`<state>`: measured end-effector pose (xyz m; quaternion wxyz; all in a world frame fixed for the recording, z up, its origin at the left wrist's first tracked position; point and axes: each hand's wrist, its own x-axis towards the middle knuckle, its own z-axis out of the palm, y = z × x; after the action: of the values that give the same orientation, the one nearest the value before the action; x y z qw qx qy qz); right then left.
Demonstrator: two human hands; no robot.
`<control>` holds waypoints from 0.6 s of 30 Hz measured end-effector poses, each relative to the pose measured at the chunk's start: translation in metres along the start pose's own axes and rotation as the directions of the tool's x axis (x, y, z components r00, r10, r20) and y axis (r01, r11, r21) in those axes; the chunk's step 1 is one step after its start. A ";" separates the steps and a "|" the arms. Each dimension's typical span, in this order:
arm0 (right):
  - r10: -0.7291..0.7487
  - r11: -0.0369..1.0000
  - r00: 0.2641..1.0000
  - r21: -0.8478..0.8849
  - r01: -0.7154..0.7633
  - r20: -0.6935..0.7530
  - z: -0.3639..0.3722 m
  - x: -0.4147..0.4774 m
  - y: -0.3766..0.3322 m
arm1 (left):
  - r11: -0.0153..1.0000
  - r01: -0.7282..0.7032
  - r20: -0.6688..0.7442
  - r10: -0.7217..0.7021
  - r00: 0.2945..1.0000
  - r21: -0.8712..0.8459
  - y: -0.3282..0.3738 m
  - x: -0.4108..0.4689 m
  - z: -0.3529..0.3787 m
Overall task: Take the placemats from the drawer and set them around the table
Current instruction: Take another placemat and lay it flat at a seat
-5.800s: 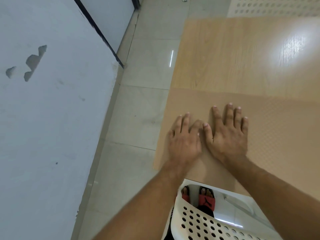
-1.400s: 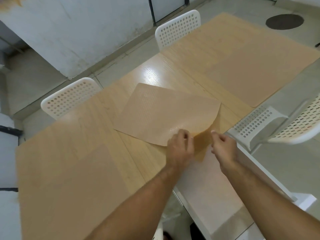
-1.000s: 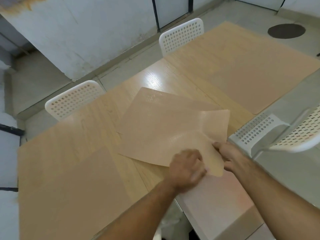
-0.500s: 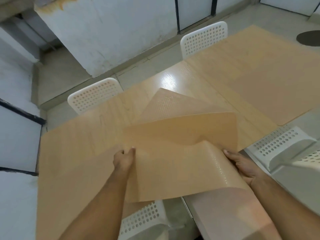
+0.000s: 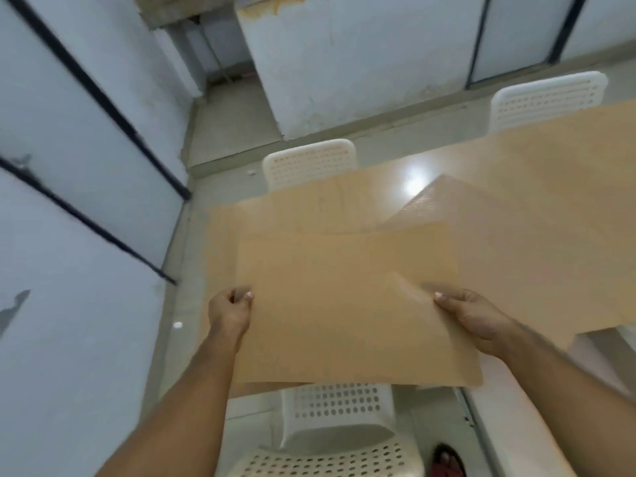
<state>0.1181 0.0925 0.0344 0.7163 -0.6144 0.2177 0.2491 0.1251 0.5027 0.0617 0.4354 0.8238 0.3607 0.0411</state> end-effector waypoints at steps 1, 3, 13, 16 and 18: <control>-0.025 0.999 1.000 -0.043 0.025 0.011 0.029 -0.001 0.000 | 1.000 0.007 -0.031 -0.007 1.000 0.007 -0.015 0.010 -0.028; -0.069 0.993 0.997 -0.095 0.071 0.023 0.088 -0.003 0.003 | 1.000 0.019 -0.066 -0.020 0.998 -0.015 -0.046 0.026 -0.085; -0.159 0.951 0.980 -0.247 0.185 0.124 0.388 -0.027 0.025 | 0.969 0.057 -0.171 -0.100 0.980 -0.241 -0.198 0.098 -0.353; -0.155 0.945 0.977 -0.267 0.190 0.145 0.451 -0.023 0.024 | 0.957 0.048 -0.194 -0.107 0.975 -0.286 -0.216 0.121 -0.402; -0.148 0.949 0.978 -0.256 0.183 0.149 0.485 -0.016 0.021 | 0.949 0.048 -0.199 -0.114 0.973 -0.313 -0.224 0.140 -0.422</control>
<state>0.0950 0.5729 0.1009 0.6574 -0.7046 0.0831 0.2540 -0.0581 0.9614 0.1208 0.5174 0.7216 0.4285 0.1671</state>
